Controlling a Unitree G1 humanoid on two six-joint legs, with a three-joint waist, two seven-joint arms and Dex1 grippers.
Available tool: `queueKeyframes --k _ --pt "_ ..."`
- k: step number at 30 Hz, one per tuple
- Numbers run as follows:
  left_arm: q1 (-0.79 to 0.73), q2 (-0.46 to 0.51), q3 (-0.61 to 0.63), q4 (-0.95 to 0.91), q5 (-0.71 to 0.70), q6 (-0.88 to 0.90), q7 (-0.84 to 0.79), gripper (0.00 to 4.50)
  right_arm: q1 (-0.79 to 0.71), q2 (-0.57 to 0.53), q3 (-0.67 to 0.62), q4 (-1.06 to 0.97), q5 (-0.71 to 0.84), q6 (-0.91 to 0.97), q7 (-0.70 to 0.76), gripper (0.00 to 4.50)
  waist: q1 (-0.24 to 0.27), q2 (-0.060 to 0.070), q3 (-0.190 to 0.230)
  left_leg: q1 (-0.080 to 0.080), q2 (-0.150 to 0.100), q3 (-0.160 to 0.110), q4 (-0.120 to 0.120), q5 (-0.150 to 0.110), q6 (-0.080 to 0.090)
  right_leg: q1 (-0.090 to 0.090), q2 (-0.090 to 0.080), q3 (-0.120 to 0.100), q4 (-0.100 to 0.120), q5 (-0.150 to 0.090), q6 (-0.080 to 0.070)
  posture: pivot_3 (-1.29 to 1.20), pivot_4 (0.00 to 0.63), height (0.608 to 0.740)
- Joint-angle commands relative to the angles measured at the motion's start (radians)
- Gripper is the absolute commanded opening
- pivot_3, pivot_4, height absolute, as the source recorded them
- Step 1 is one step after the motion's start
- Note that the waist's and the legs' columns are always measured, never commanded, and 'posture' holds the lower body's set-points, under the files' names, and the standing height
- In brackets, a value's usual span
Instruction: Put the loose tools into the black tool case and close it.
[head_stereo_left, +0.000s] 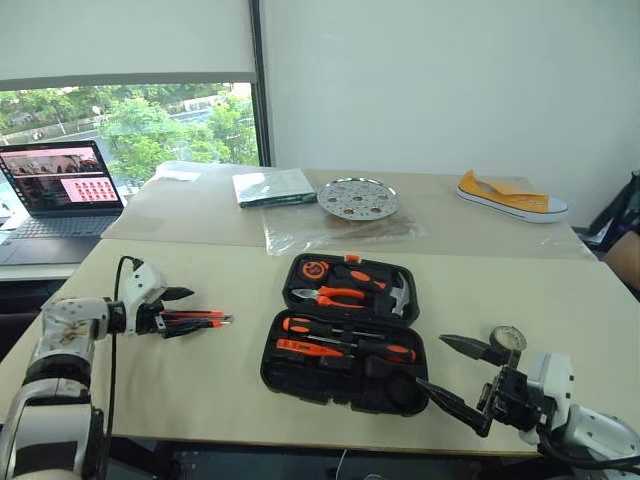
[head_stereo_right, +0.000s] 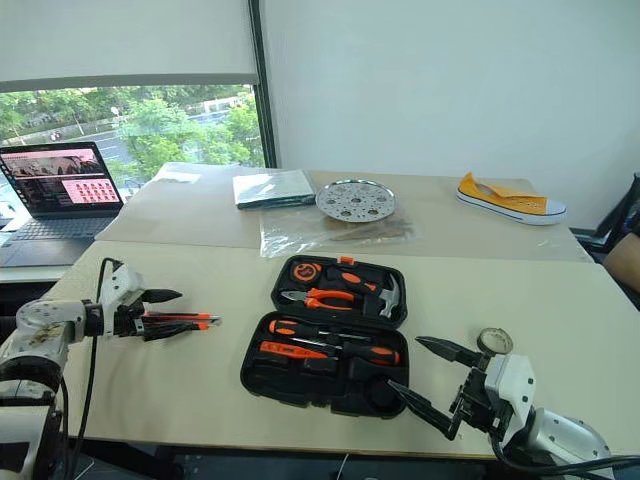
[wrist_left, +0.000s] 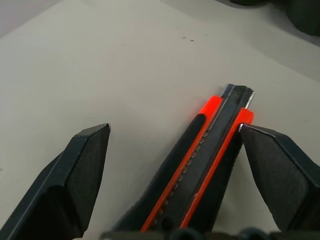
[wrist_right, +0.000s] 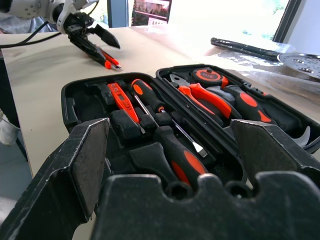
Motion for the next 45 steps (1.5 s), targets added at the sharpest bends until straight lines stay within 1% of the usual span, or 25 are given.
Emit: queueKeyframes --k 1,7,12,13,17,19,21,23,25,27,28,31,33,34,35,36,38,41,43,44,45 --pt "-0.100 0.021 -0.026 0.063 0.035 -0.004 -0.085 4.45 0.031 0.000 -0.036 -0.069 0.003 -0.005 -0.031 4.50 0.000 0.000 0.000 0.000 0.000 0.000 0.000 0.000 0.000 0.000 -0.001 0.000 0.000 0.000 0.000 0.00 0.150 0.740" --pt "-0.117 0.034 -0.086 0.116 0.114 -0.007 -0.153 4.45 0.068 -0.008 -0.055 -0.089 0.006 -0.007 -0.049 4.50 0.000 0.000 0.000 0.003 0.000 -0.004 0.001 0.000 0.000 0.001 -0.002 0.004 0.001 -0.001 0.001 0.00 0.150 0.740" --pt "-0.115 0.032 -0.074 0.129 0.118 -0.011 -0.160 4.45 0.073 -0.019 -0.074 -0.094 0.010 -0.002 -0.056 4.50 0.001 -0.001 0.000 0.003 0.001 -0.007 0.002 0.000 0.001 0.000 -0.003 0.004 0.002 -0.001 0.001 0.00 0.150 0.740" --pt "-0.112 0.033 -0.075 0.131 0.123 -0.016 -0.150 4.45 0.075 -0.020 -0.075 -0.095 0.011 -0.001 -0.056 4.50 0.001 -0.001 0.000 0.003 0.001 -0.007 0.002 -0.001 0.001 0.000 -0.003 0.004 0.002 -0.001 0.001 0.00 0.150 0.740" --pt "-0.093 0.033 -0.090 0.150 0.165 -0.079 -0.022 4.45 0.069 -0.025 -0.068 -0.100 0.009 0.010 -0.061 4.50 0.004 -0.001 0.000 0.003 0.001 -0.007 0.003 -0.001 0.003 0.000 -0.003 0.005 0.002 -0.001 0.001 0.00 0.150 0.740" --pt "-0.091 0.028 -0.091 0.159 0.174 -0.077 0.005 4.45 0.062 -0.030 -0.070 -0.098 0.011 0.015 -0.059 4.50 0.005 -0.001 0.000 0.003 0.001 -0.007 0.003 -0.002 0.003 0.001 -0.004 0.005 0.003 -0.001 0.001 0.00 0.150 0.740" --pt "-0.101 0.013 -0.063 0.168 0.153 -0.055 0.037 4.45 0.057 -0.038 -0.072 -0.094 0.014 0.019 -0.055 4.50 0.006 -0.001 0.000 0.004 0.001 -0.007 0.003 -0.002 0.004 0.001 -0.004 0.005 0.003 -0.001 0.001 0.00 0.150 0.740" --pt "-0.109 0.005 -0.054 0.171 0.147 -0.038 0.034 4.45 0.055 -0.045 -0.076 -0.092 0.019 0.021 -0.051 4.50 0.008 -0.001 0.000 0.005 0.001 -0.007 0.003 -0.002 0.004 0.002 -0.004 0.005 0.004 -0.001 0.001 0.00 0.150 0.740" --pt "-0.098 0.012 -0.078 0.170 0.172 -0.048 -0.013 4.45 0.052 -0.051 -0.079 -0.092 0.024 0.025 -0.052 4.50 0.010 -0.001 0.000 0.005 0.001 -0.007 0.003 -0.002 0.004 0.002 -0.004 0.005 0.004 -0.001 0.001 0.00 0.150 0.740" --pt "-0.080 0.025 -0.104 0.168 0.196 -0.056 -0.066 3.93 0.051 -0.054 -0.081 -0.092 0.027 0.027 -0.052 4.50 0.011 -0.001 0.000 0.005 0.001 -0.007 0.003 -0.002 0.004 0.002 -0.004 0.005 0.004 -0.001 0.001 0.00 0.150 0.740" --pt "-0.074 0.030 -0.106 0.168 0.196 -0.047 -0.087 3.76 0.051 -0.055 -0.081 -0.092 0.027 0.028 -0.053 4.50 0.010 -0.001 0.000 0.005 0.001 -0.006 0.003 -0.002 0.004 0.002 -0.004 0.005 0.004 -0.001 0.001 0.00 0.150 0.740" --pt "-0.054 0.037 -0.095 0.166 0.182 -0.040 -0.106 2.73 0.052 -0.053 -0.082 -0.091 0.028 0.029 -0.052 4.50 0.006 0.000 0.000 0.006 0.001 -0.005 0.003 -0.002 0.004 0.002 -0.003 0.007 0.004 -0.001 0.001 0.00 0.150 0.740" --pt "-0.039 0.040 -0.092 0.157 0.176 -0.070 -0.121 1.96 0.051 -0.051 -0.079 -0.090 0.027 0.028 -0.052 4.50 0.005 0.000 0.000 0.007 0.001 -0.005 0.002 -0.002 0.004 0.002 -0.003 0.007 0.004 -0.001 0.001 0.00 0.150 0.740" --pt "-0.040 0.028 -0.066 0.141 0.142 -0.084 -0.149 1.66 0.051 -0.050 -0.078 -0.089 0.027 0.028 -0.052 4.50 0.005 0.000 0.000 0.007 0.001 -0.005 0.002 -0.002 0.004 0.002 -0.003 0.007 0.004 -0.001 0.002 0.00 0.150 0.740" --pt "-0.046 0.017 -0.043 0.124 0.109 -0.088 -0.176 1.53 0.051 -0.050 -0.078 -0.088 0.027 0.027 -0.051 4.50 0.005 0.000 0.000 0.007 0.001 -0.005 0.002 -0.002 0.004 0.002 -0.003 0.007 0.003 -0.001 0.002 0.00 0.150 0.740" --pt "-0.052 0.006 -0.027 0.106 0.080 -0.091 -0.198 1.53 0.051 -0.049 -0.077 -0.087 0.027 0.026 -0.050 4.50 0.005 0.000 0.000 0.006 0.001 -0.005 0.002 -0.002 0.004 0.002 -0.004 0.007 0.003 -0.001 0.002 0.00 0.150 0.740" --pt "-0.061 -0.009 -0.038 0.032 0.005 -0.079 -0.215 1.53 0.057 -0.049 -0.081 -0.085 0.027 0.021 -0.045 4.50 0.010 0.000 0.000 0.006 0.001 -0.005 0.003 -0.002 0.004 0.002 -0.004 0.007 0.003 -0.001 0.002 0.00 0.150 0.740" --pt "-0.025 -0.006 -0.115 -0.201 -0.155 0.015 -0.216 1.53 0.069 -0.051 -0.098 -0.084 0.035 0.018 -0.035 4.50 0.022 -0.002 0.001 0.003 0.002 -0.006 0.006 -0.002 0.005 0.001 -0.004 0.006 0.004 -0.001 0.002 0.00 0.150 0.740" --pt "0.031 0.024 -0.190 -0.508 -0.272 0.193 -0.216 1.53 0.089 -0.052 -0.110 -0.083 0.040 0.017 -0.023 4.50 0.023 -0.002 0.001 0.001 0.002 -0.008 0.008 -0.003 0.005 0.000 -0.004 0.005 0.004 -0.001 0.001 0.00 0.150 0.740" --pt "0.051 0.035 -0.213 -0.620 -0.305 0.262 -0.216 1.53 0.096 -0.051 -0.113 -0.084 0.041 0.017 -0.019 4.50 0.024 -0.002 0.001 0.000 0.002 -0.008 0.009 -0.003 0.005 0.000 -0.004 0.005 0.004 -0.001 0.001 0.00 0.150 0.740" --pt "0.071 0.034 -0.230 -0.768 -0.337 0.374 -0.216 1.53 0.104 -0.051 -0.115 -0.083 0.040 0.016 -0.012 4.50 0.024 -0.002 0.001 -0.001 0.002 -0.009 0.009 -0.003 0.006 0.000 -0.004 0.005 0.004 -0.001 0.002 0.00 0.150 0.740"
